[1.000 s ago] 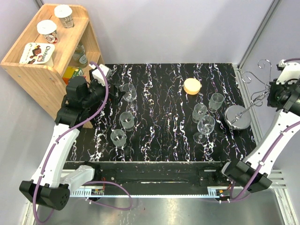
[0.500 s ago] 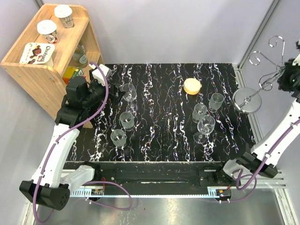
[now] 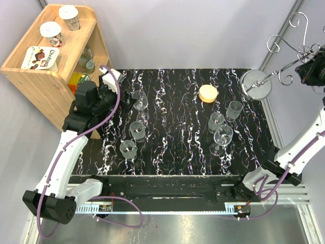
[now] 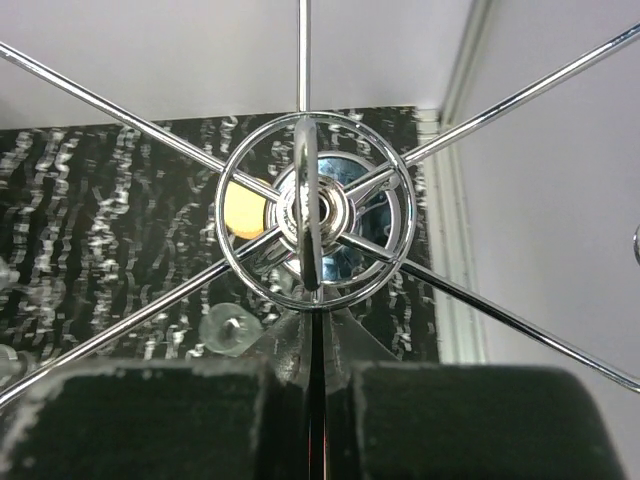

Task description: Place the wine glass upside down on the wine glass rack

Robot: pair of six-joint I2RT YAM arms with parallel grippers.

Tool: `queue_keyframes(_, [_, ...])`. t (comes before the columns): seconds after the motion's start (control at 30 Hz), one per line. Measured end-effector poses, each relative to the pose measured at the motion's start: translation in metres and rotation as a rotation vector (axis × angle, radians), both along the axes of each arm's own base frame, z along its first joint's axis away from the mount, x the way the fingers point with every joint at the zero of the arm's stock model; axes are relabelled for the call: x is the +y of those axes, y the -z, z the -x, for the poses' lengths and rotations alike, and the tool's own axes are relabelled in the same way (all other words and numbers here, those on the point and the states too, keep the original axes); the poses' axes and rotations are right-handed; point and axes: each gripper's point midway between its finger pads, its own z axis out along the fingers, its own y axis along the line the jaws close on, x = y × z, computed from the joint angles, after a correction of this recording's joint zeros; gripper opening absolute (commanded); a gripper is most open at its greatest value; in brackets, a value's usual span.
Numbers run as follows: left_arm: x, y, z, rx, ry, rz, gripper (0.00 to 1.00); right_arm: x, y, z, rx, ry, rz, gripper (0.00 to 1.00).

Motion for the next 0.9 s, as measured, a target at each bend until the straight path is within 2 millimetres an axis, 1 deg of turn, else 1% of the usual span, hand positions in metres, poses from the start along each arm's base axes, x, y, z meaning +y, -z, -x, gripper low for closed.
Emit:
queue_keyframes(0.13, [0.0,0.007,-0.005,0.019,-0.005,-0.006,0.99,0.017,-0.005,-0.003,-0.023,-0.057,-0.079,0.0])
queue_keyframes(0.3, [0.001,0.01,-0.007,0.027,-0.013,-0.011,0.99,0.052,-0.018,-0.013,-0.065,-0.174,-0.125,0.0])
queue_keyframes(0.37, [0.001,0.01,-0.008,0.027,-0.017,-0.012,0.99,0.074,-0.022,-0.019,-0.074,-0.244,-0.118,0.0])
queue_keyframes(0.47, [0.003,0.01,-0.009,0.026,-0.027,-0.015,0.99,0.111,-0.019,-0.027,-0.059,-0.357,-0.108,0.0])
queue_keyframes(0.53, [0.004,0.01,-0.009,0.025,-0.035,-0.017,0.99,0.139,-0.011,-0.033,-0.029,-0.436,-0.102,0.0])
queue_keyframes(0.6, [0.006,0.01,-0.011,0.023,-0.048,-0.02,0.99,0.162,-0.001,-0.039,0.008,-0.496,-0.096,0.0])
queue_keyframes(0.77, [0.014,0.01,-0.015,0.016,-0.096,-0.033,0.99,0.229,0.038,-0.045,0.142,-0.652,-0.049,0.0])
queue_keyframes(0.83, [0.019,0.009,-0.017,0.011,-0.128,-0.041,0.99,0.247,0.055,-0.044,0.199,-0.693,-0.024,0.0])
queue_keyframes(0.9, [0.025,0.008,-0.019,0.006,-0.157,-0.046,0.99,0.255,0.07,-0.044,0.252,-0.709,-0.002,0.0])
